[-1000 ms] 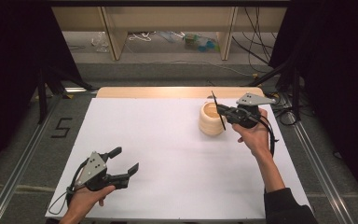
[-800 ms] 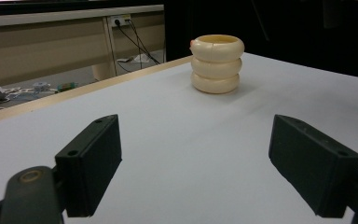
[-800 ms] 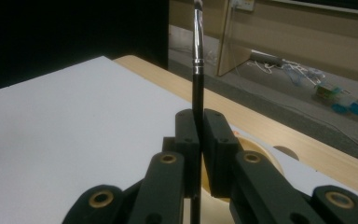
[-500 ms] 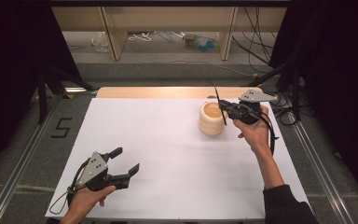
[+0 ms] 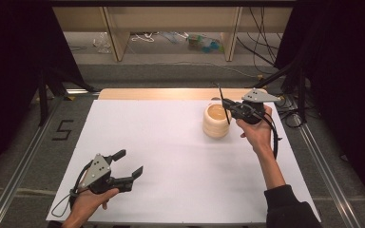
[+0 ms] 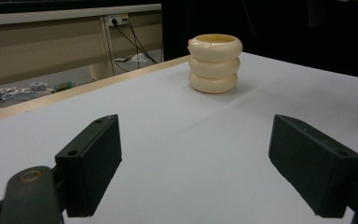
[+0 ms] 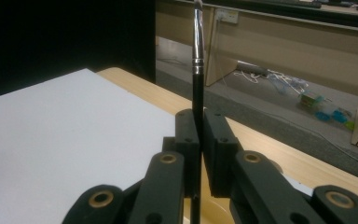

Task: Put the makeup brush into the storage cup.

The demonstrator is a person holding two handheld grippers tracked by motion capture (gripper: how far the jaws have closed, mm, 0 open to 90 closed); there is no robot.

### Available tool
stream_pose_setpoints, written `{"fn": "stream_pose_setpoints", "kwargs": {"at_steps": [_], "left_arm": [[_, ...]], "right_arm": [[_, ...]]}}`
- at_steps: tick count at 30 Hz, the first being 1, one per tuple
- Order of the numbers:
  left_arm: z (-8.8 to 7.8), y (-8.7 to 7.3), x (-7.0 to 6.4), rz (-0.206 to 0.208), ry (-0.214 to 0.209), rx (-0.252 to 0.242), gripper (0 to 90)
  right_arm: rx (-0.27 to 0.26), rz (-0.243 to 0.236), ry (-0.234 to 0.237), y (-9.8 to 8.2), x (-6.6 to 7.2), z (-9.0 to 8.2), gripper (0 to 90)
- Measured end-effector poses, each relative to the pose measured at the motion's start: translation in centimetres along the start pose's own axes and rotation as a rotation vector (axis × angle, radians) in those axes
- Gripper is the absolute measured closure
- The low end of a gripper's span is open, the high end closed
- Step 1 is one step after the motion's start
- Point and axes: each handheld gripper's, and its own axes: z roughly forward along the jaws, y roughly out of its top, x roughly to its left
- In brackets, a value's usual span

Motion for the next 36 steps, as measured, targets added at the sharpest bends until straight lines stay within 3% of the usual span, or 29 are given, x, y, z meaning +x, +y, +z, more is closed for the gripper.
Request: {"fn": "stream_pose_setpoints", "kwargs": {"at_steps": [5, 9, 16, 24, 30, 31, 36], "left_arm": [[-0.1, 0.0, 0.0, -0.002, 0.005, 0.004, 16.8], [-0.1, 0.0, 0.0, 0.000, 0.004, 0.003, 16.8], [-0.1, -0.1, 0.1, -0.006, 0.004, 0.005, 16.8], [-0.1, -0.1, 0.0, -0.005, 0.006, 0.006, 16.8], [-0.1, -0.1, 0.1, -0.001, 0.004, 0.004, 16.8], [-0.1, -0.1, 0.1, -0.001, 0.004, 0.004, 16.8], [-0.1, -0.1, 0.1, -0.001, 0.003, 0.005, 16.8]], "right_arm": [[-0.030, -0.004, -0.011, 0.3, 0.0, 0.4, 85.3], [-0.026, -0.004, 0.000, 0.6, -0.1, 1.3, 85.3], [-0.043, 0.012, -0.023, 0.9, -0.5, 2.0, 85.3], [-0.019, 0.017, -0.039, 1.2, -1.0, 2.1, 85.3], [-0.030, -0.006, -0.052, 2.2, -1.0, 2.9, 85.3], [-0.022, 0.011, -0.047, 2.2, -0.9, 3.0, 85.3], [-0.021, 0.005, -0.058, 2.2, -0.8, 4.1, 85.3]]}}
